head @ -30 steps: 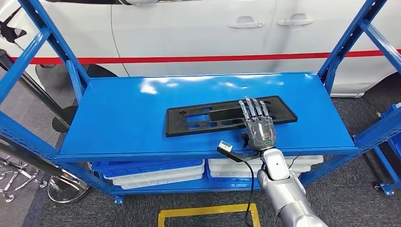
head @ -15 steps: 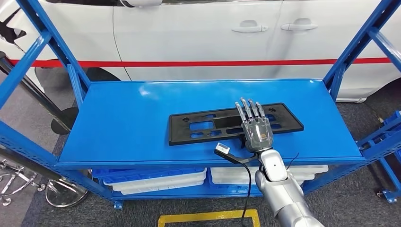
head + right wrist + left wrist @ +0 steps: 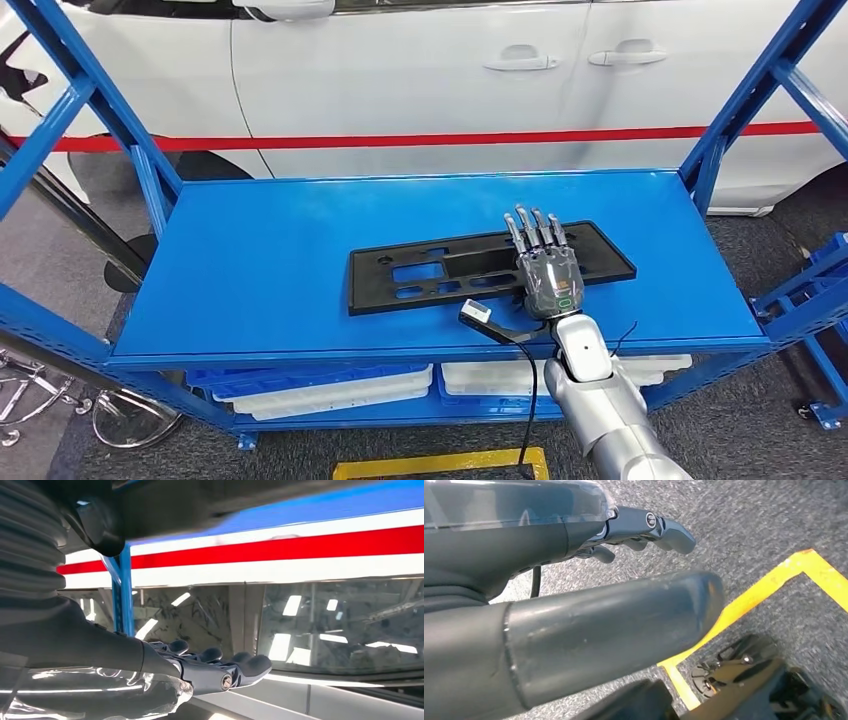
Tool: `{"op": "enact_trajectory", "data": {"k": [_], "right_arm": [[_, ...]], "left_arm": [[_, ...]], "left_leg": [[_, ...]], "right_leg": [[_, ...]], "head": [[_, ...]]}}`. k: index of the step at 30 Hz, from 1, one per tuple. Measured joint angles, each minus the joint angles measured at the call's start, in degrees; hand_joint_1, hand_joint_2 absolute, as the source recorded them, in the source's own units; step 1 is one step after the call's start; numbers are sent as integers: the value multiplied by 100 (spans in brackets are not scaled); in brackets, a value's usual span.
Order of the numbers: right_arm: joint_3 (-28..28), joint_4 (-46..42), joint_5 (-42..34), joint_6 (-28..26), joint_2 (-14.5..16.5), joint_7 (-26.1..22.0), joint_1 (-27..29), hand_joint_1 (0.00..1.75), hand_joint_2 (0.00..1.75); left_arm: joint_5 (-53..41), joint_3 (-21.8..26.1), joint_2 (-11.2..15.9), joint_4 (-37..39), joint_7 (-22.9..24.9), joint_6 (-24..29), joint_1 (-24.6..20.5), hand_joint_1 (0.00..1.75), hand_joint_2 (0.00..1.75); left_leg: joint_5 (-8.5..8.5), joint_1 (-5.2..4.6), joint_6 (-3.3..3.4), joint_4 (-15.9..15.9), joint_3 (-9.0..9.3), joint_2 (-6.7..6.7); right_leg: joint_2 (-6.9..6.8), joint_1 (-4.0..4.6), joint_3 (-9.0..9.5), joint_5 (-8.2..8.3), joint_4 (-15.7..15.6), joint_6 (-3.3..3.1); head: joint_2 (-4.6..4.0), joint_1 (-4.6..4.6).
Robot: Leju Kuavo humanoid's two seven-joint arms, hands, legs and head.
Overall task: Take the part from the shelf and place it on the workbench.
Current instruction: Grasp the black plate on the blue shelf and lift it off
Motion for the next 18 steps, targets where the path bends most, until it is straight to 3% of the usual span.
{"op": "enact_trajectory", "data": {"k": [1, 3, 4, 7, 8, 9, 10, 11, 13, 14, 18], "right_arm": [[0, 5, -7, -1, 0, -11, -1, 171, 175], [0, 16, -42, -2, 0, -63, -9, 175, 175], [0, 22, -64, -2, 0, -96, -17, 175, 175], [0, 57, -101, 0, 1, -168, -7, 175, 175], [-1, 71, -103, 0, 1, -185, 11, 175, 175], [-1, 84, -103, 0, 1, -199, 27, 175, 175], [-2, 93, -104, 0, 0, -205, 35, 175, 175], [-2, 98, -104, 0, 0, -209, 34, 175, 175], [-2, 101, -105, 0, 3, -213, 22, 175, 175], [-2, 102, -105, 0, 5, -216, 18, 175, 175], [-2, 101, -103, -1, 16, -239, -4, 175, 175]], "left_arm": [[0, 0, 0, 0, -1, 6, 1, 0, 0], [-2, 0, -3, 0, -4, 20, 2, 0, 0], [-4, 0, -5, 0, -7, 27, -2, 0, 0], [-16, 0, -7, 0, -13, 47, -7, 0, 0], [-19, 0, -7, 0, -14, 53, -4, 0, 0], [-20, 0, -7, 0, -16, 58, -1, 0, 0], [-20, 0, -8, 0, -18, 62, 0, 0, 0], [-20, 0, -9, 0, -20, 63, 1, 0, 0], [-20, 0, -13, 0, -22, 66, -4, 0, 0], [-20, 0, -14, 0, -24, 70, -8, 0, 0], [-19, 0, -13, 0, -32, 82, -13, 0, 0]], "left_leg": [[17, -2, 27, -23, 5, -2], [65, 23, 97, -89, 36, 5], [87, 38, 133, -124, 52, 12], [100, 39, 178, -140, 55, 25], [96, 36, 180, -133, 52, 24], [90, 35, 179, -124, 50, 19], [81, 35, 175, -110, 53, 13], [65, 35, 163, -92, 59, 8], [23, 22, 120, -42, 56, 1], [8, 13, 93, -22, 47, 1], [-55, 11, -23, 34, 14, 4]], "right_leg": [[2, -1, 3, 12, -15, 34], [-1, -9, -8, -38, 31, 93], [-3, -10, -70, -144, 180, 112], [-8, -26, -547, -659, 1205, 151], [-9, -30, -682, -732, 1477, 162], [-10, -33, -726, -697, 1558, 168], [-12, -36, -652, -551, 1396, 167], [-15, -39, -475, -336, 1031, 159], [-19, -27, -119, -65, 303, 124], [-19, -16, -27, -19, 102, 103], [-16, -8, 1, -8, 3, -13]], "head": [[0, 0], [0, 1], [0, 2], [0, 2], [0, 2], [0, 2], [0, 2], [0, 2], [0, 1], [0, 1], [0, 0]]}}
